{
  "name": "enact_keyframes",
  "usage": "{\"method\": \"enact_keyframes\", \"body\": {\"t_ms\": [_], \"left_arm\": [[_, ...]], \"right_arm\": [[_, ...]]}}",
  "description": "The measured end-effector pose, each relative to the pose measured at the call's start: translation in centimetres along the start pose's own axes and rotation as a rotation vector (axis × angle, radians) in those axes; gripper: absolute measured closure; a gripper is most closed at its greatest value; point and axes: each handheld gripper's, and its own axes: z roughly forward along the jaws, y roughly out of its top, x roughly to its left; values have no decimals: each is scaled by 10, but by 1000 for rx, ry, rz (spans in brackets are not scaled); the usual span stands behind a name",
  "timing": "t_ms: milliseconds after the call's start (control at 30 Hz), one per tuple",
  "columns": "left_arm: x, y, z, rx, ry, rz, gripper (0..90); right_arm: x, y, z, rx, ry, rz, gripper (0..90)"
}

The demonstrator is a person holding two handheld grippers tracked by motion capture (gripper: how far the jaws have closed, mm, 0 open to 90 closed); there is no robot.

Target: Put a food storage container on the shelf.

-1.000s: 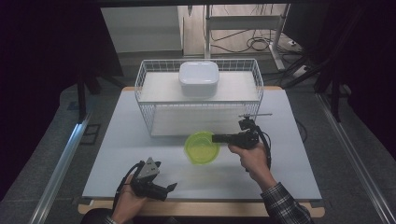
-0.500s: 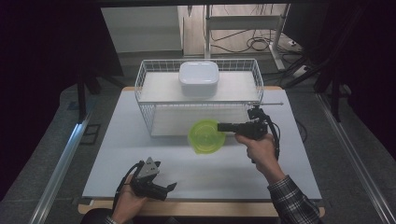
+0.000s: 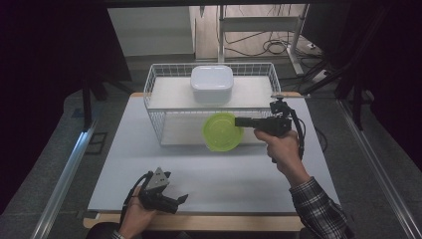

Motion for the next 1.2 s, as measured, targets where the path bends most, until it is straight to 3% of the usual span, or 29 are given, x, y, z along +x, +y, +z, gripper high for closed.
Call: {"method": "enact_keyframes", "body": {"t_ms": [533,1200], "left_arm": [[0,0,0,1,-4,0,22],[0,0,0,1,-9,-6,22]], "right_arm": [[17,29,-8,-42,20,-7,817],[40,72,-1,-87,18,-25,817]]}}
